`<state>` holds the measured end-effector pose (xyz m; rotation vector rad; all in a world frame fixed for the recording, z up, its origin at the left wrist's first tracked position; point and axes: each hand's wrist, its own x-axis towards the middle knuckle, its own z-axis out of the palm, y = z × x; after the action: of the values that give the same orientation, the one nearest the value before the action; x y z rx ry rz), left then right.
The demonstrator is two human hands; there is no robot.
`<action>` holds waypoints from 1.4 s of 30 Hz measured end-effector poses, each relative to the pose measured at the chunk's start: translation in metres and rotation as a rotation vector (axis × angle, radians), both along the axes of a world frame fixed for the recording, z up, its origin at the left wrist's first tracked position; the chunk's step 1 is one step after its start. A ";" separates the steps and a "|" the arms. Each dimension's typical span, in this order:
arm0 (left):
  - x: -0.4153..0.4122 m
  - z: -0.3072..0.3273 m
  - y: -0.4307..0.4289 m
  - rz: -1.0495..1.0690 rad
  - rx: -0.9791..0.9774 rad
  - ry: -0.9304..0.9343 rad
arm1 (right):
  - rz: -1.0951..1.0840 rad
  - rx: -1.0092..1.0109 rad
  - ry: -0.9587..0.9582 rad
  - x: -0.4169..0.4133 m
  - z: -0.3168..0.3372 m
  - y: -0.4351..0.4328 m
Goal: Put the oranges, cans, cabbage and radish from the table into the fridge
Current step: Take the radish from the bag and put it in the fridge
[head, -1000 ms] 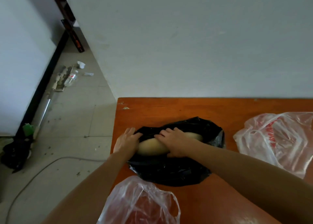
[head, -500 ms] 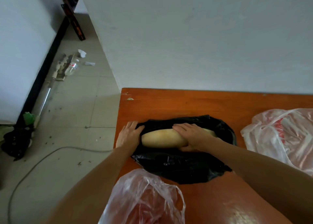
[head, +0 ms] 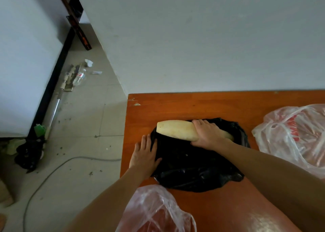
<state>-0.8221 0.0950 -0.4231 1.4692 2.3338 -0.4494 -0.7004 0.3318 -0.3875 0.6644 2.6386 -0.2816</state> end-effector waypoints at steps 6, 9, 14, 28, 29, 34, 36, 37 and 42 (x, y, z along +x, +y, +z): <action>-0.002 0.037 0.028 -0.051 -0.104 0.051 | -0.106 -0.109 0.286 0.011 0.047 -0.004; -0.005 0.077 0.053 -0.061 -0.027 0.062 | -0.154 -0.129 0.507 0.012 0.091 -0.002; 0.009 0.158 0.097 -0.164 0.192 0.230 | -0.222 -0.070 0.766 0.028 0.173 0.011; 0.288 0.274 0.174 -0.595 0.558 0.306 | -0.526 0.561 0.676 0.377 0.270 0.005; 0.318 0.279 0.177 -0.641 0.581 0.293 | -0.567 0.583 0.655 0.412 0.272 -0.001; 0.460 0.285 0.202 -0.830 0.671 0.214 | -0.817 0.648 0.539 0.578 0.282 -0.030; 0.518 0.291 0.215 -0.921 0.683 0.173 | -0.927 0.676 0.508 0.640 0.283 -0.041; 0.548 0.294 0.221 -0.971 0.690 0.151 | -0.978 0.692 0.499 0.670 0.283 -0.047; 0.700 0.299 0.260 -1.182 0.741 0.047 | -1.220 0.770 0.393 0.814 0.275 -0.072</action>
<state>-0.1219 0.3549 -0.1243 3.1301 1.4127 0.1869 0.1134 0.2601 -0.1122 2.6356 2.2177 0.3589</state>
